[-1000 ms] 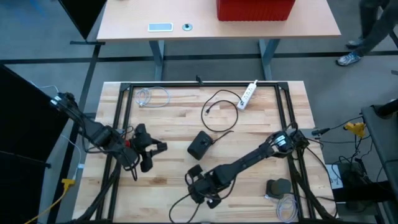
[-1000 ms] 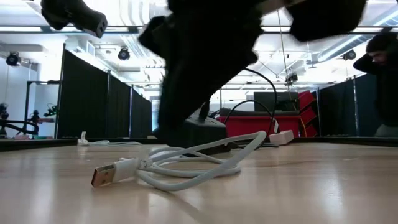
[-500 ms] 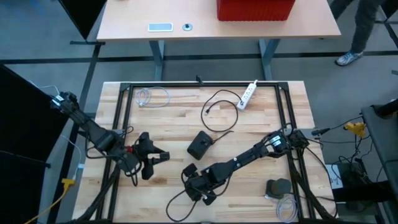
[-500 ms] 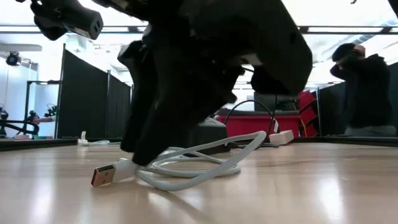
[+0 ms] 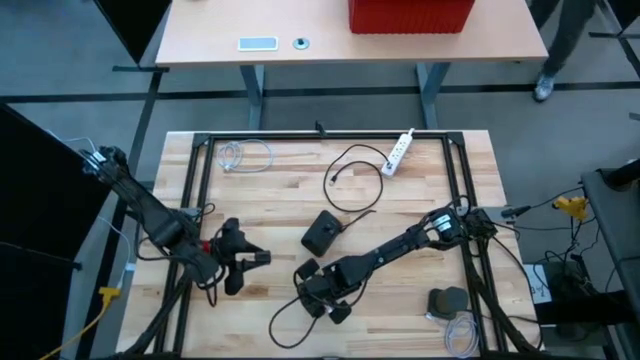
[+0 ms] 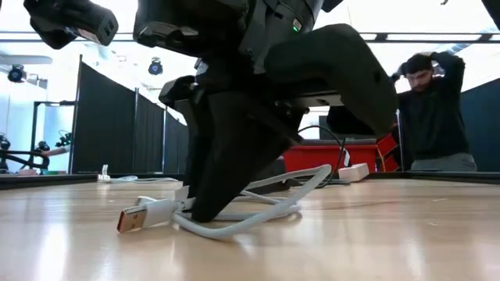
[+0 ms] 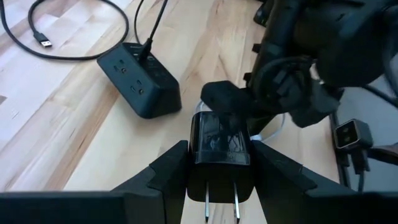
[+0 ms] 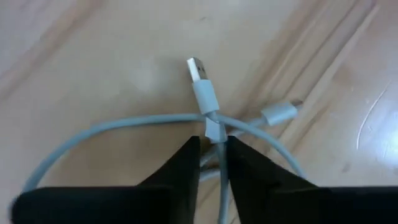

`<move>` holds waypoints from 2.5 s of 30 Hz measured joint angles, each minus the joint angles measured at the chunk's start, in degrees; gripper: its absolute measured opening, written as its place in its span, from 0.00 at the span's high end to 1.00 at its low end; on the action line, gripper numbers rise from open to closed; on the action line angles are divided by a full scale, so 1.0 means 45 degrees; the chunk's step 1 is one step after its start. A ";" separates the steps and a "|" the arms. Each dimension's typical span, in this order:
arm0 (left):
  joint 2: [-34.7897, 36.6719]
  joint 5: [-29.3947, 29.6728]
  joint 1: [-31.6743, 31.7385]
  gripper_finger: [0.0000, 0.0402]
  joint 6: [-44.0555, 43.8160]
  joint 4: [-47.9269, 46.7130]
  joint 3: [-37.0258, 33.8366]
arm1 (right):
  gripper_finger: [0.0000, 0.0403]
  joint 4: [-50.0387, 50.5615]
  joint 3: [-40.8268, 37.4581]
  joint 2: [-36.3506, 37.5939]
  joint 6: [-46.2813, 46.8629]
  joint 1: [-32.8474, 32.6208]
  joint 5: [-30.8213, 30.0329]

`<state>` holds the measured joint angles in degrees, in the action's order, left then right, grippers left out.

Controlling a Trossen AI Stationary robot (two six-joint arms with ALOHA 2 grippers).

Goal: Insert USB
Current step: Insert the middle left white charger cable into the black charger adapter

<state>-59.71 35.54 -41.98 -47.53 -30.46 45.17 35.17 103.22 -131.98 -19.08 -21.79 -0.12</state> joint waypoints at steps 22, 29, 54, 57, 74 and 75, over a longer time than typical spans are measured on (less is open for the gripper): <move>-0.0063 -0.1679 -0.0272 0.64 0.8247 1.6706 -0.7351 | 1.00 0.1469 -0.0474 0.3090 0.4023 0.0041 -0.1671; -0.0092 -0.2220 -0.0254 0.64 0.9873 1.9020 -0.8850 | 0.99 0.1419 -0.0680 0.4046 0.5968 0.0042 -0.3318; -0.0386 0.1437 0.0358 0.64 1.1029 1.6881 -0.8309 | 1.00 0.1846 -0.0690 0.3845 0.5815 0.1018 -0.3700; -0.0753 0.1642 0.0355 0.64 1.2524 1.5936 -0.7923 | 1.00 0.1839 -0.0690 0.3886 0.6680 0.1307 -0.2021; -0.4439 0.4407 0.0033 0.64 2.2634 1.5310 -0.4384 | 1.00 0.0077 -0.0699 0.3889 1.0378 0.2518 0.3823; -0.4432 0.4748 -0.0156 0.64 2.2892 1.5329 -0.4277 | 1.00 -0.0071 -0.0700 0.3899 1.0437 0.2518 0.4028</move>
<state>-79.65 56.91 -42.68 55.49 38.52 25.92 34.85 100.07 -114.43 27.89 -10.46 18.01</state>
